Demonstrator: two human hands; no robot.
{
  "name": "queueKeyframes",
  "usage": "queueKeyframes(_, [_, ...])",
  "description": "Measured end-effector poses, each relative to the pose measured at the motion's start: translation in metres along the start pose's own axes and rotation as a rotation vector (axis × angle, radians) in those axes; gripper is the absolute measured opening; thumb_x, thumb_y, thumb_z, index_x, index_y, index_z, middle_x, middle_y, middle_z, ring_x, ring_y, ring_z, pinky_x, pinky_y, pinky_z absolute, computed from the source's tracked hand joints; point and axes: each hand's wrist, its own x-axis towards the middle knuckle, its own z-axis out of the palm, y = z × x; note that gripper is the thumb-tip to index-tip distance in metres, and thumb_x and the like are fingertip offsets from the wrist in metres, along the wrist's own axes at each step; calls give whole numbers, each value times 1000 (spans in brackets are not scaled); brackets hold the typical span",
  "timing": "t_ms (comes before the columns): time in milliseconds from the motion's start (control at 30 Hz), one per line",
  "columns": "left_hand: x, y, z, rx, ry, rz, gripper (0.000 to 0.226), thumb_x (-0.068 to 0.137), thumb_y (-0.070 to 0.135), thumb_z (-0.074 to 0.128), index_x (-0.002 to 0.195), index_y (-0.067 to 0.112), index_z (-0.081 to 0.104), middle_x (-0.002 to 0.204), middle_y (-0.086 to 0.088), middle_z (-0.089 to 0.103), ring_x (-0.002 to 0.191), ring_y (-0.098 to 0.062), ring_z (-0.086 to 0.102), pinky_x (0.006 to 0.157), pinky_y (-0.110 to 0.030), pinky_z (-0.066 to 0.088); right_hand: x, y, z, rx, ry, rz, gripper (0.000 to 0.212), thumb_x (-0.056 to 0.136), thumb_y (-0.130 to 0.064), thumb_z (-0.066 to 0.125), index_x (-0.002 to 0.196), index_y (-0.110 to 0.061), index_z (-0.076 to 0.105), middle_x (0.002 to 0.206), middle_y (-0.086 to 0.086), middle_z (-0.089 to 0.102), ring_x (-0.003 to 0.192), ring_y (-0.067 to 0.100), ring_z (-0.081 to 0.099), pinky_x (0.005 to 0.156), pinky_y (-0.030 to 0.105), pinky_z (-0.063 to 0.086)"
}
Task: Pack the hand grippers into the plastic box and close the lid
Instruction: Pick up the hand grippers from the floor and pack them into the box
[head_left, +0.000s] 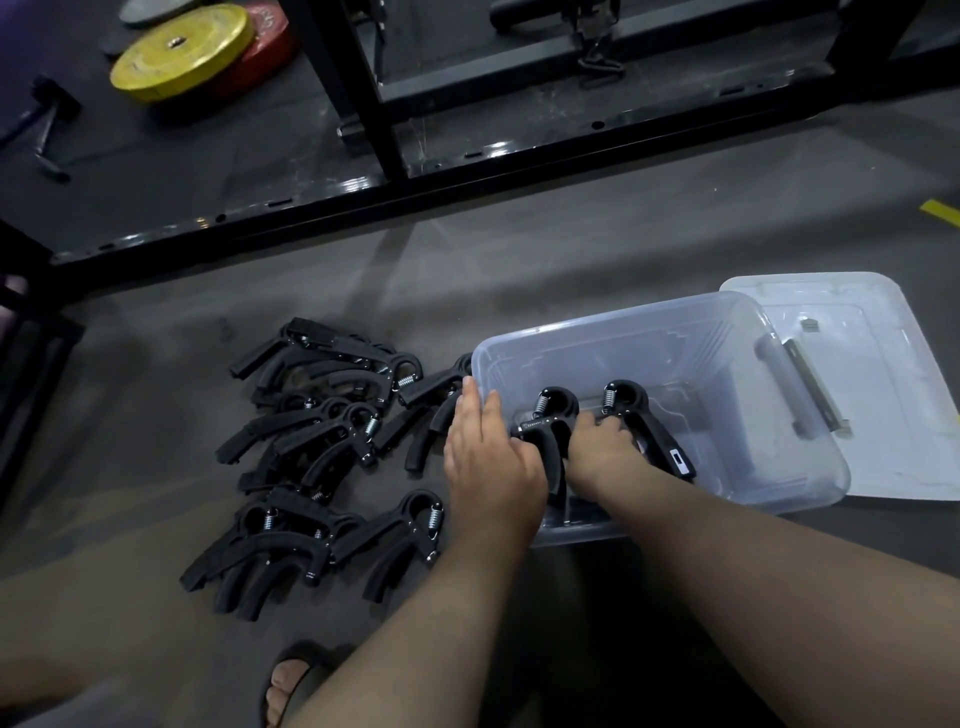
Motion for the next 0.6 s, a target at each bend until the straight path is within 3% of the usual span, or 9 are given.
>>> queueKeyframes(233, [0, 1, 0, -12, 8, -3, 60, 89, 17, 45, 148, 18, 35, 163, 5, 10, 148, -13, 11, 119, -41, 16, 2, 1, 0, -4, -14, -6, 60, 91, -18, 54, 144, -13, 27, 145, 22, 30, 132, 42, 36, 103, 50, 38])
queueKeyframes(400, [0, 1, 0, -24, 9, -6, 60, 89, 17, 45, 148, 18, 35, 163, 6, 10, 148, -12, 10, 119, -41, 16, 3, 4, 5, -22, -112, 57, 82, 92, -22, 55, 154, -23, 2, 151, 25, 25, 135, 43, 32, 105, 52, 36])
queueKeyframes(600, [-1, 1, -2, -29, -6, -9, 61, 89, 17, 44, 149, 19, 33, 163, 7, 8, 148, -13, 9, 120, -41, 14, 4, 7, 1, -35, -66, -14, 70, 85, -11, 54, 146, -16, 20, 138, 24, 46, 126, 42, 46, 96, 47, 43])
